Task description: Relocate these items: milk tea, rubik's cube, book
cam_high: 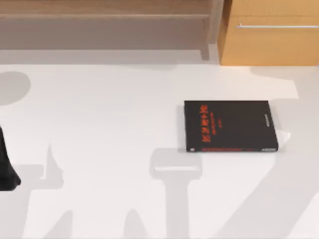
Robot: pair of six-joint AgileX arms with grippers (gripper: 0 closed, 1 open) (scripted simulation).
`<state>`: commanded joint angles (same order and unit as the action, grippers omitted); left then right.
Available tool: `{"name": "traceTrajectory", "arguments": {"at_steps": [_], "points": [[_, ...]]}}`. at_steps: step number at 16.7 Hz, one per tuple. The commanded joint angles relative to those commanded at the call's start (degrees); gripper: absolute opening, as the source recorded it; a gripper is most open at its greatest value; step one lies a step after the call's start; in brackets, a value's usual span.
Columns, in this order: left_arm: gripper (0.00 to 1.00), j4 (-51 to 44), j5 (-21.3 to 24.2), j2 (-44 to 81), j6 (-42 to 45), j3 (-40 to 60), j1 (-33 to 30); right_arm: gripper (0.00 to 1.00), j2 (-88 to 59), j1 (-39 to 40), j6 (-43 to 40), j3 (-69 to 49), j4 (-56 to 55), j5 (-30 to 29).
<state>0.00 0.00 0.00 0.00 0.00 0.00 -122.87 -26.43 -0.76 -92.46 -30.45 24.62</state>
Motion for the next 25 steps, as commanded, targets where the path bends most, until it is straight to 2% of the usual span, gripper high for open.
{"name": "traceTrajectory", "arguments": {"at_steps": [4,5,15,20,25], "points": [[1.00,0.0,0.0,0.0,0.0,0.0,0.0,0.02,0.0,0.0,0.0,0.0,0.0,0.0],[1.00,0.0,0.0,0.0,0.0,0.0,0.0,0.00,0.0,0.0,0.0,0.0,0.0,0.0],[1.00,0.0,0.0,0.0,0.0,0.0,0.0,0.00,0.8,-0.3,0.5,0.0,-0.7,-0.2],[1.00,0.0,0.0,0.0,0.0,0.0,0.0,0.00,3.8,-4.3,3.0,0.6,-3.7,-2.7],[1.00,0.0,0.0,0.0,0.0,0.0,0.0,0.00,3.4,-1.6,0.8,1.5,-0.2,-0.2]]}}
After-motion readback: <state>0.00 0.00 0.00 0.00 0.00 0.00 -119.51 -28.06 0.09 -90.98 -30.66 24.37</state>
